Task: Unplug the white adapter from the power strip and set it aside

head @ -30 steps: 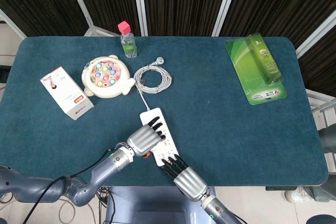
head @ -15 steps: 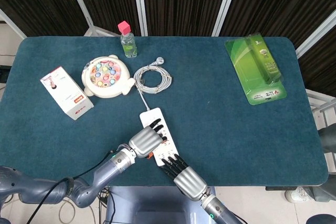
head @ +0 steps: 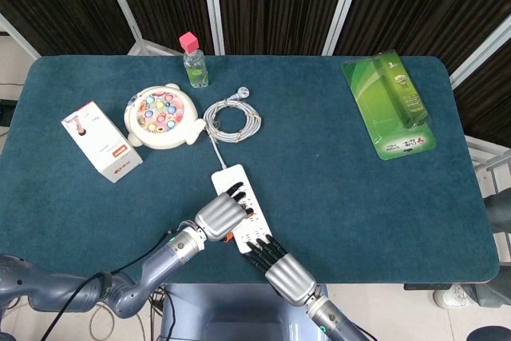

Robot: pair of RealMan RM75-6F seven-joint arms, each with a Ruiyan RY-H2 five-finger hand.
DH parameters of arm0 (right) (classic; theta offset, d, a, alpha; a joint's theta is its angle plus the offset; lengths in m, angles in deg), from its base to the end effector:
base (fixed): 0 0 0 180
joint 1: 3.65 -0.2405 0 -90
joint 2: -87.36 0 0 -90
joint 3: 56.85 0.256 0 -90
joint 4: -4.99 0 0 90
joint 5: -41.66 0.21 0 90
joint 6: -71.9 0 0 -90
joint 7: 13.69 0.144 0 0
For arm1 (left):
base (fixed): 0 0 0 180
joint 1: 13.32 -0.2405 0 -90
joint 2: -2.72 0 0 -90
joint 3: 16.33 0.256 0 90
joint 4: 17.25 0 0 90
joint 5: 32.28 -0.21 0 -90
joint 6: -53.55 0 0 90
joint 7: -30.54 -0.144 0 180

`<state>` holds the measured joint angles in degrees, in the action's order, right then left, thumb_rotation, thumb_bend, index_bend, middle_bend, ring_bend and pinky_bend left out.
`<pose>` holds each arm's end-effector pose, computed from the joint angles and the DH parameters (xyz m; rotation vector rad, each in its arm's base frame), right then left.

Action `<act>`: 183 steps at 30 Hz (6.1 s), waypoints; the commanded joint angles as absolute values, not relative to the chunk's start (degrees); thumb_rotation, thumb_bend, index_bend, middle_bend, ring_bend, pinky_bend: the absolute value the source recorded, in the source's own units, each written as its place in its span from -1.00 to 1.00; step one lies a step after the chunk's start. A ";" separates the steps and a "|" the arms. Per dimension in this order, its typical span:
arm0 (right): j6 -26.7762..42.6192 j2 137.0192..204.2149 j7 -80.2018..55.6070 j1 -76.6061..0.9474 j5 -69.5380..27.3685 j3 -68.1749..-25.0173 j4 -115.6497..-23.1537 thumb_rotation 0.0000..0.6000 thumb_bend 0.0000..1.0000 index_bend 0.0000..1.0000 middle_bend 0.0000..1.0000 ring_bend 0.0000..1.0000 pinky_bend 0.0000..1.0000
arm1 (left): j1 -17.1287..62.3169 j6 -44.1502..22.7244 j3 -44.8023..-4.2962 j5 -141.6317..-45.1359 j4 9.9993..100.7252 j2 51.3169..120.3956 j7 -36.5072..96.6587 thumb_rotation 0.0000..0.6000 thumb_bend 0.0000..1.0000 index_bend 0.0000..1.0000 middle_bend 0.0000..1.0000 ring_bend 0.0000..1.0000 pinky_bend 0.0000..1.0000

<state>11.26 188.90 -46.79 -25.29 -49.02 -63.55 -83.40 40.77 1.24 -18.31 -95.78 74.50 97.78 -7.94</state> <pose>-0.1505 -0.1586 -0.0993 2.2201 -0.7973 0.9276 -0.0677 0.2849 -0.0804 -2.3276 -0.5674 -0.8396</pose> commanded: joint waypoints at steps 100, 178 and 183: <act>11.89 191.99 -48.94 -24.34 -49.55 -65.74 -81.84 1.00 0.75 -1.00 -0.95 -0.98 -0.93 | 36.20 -1.89 -18.02 -104.82 79.93 92.62 -1.77 1.00 -0.05 0.37 0.42 -0.47 -0.75; -17.40 157.24 -18.63 -9.72 -45.76 -55.38 -84.04 1.00 -0.46 -1.00 -1.00 -1.00 -1.00 | -0.50 -40.18 -7.04 -114.62 80.37 72.15 17.59 1.00 -0.93 -0.87 -0.94 -0.98 -1.00; -19.20 157.03 -14.75 -7.92 -46.35 -55.94 -79.97 1.00 -0.46 -1.00 -1.00 -1.00 -1.00 | -4.50 -44.03 -6.62 -116.99 75.60 72.21 20.84 1.00 -0.93 -0.90 -0.95 -0.98 -1.00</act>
